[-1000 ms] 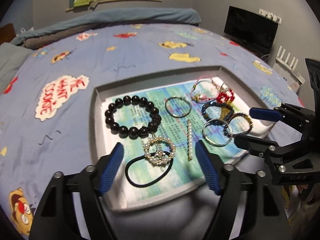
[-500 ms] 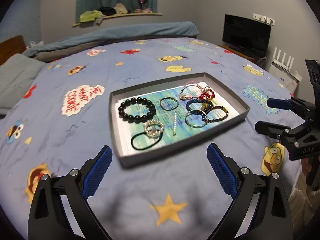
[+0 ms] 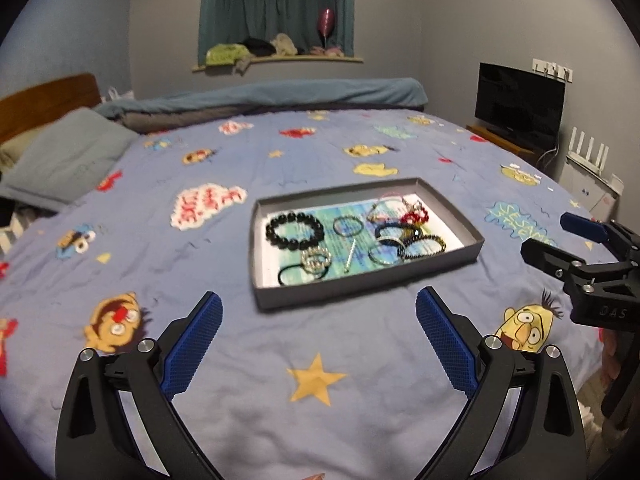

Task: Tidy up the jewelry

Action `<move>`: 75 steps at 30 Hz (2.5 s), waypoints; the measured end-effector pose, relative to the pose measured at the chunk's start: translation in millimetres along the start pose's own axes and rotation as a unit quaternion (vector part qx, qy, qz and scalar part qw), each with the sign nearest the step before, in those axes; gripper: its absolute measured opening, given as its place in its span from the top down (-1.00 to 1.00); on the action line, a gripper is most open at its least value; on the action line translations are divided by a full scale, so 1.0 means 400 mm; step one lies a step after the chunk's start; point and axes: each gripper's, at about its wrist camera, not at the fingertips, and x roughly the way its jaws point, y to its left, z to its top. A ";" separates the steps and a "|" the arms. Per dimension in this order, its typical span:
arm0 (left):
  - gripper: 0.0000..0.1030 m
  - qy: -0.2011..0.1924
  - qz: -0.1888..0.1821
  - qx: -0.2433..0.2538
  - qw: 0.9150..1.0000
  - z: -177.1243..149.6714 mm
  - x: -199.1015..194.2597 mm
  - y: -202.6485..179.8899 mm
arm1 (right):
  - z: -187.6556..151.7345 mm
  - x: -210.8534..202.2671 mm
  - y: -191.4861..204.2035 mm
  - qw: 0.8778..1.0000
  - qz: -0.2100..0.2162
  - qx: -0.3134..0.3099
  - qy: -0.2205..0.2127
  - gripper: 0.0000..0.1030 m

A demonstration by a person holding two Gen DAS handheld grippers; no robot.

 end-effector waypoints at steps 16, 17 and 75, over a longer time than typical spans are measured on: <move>-0.89 -0.013 -0.007 -0.003 1.000 0.013 -0.030 -0.007 | 0.000 0.000 -0.008 1.000 -0.001 0.008 -0.002 -0.89; -0.89 -0.013 -0.009 -0.003 1.000 0.013 -0.029 -0.007 | -0.001 0.001 -0.007 1.000 -0.001 0.007 -0.002 -0.89; -0.90 -0.003 -0.001 0.002 1.000 0.000 -0.006 0.002 | 0.001 0.007 0.006 1.000 0.004 -0.004 0.002 -0.89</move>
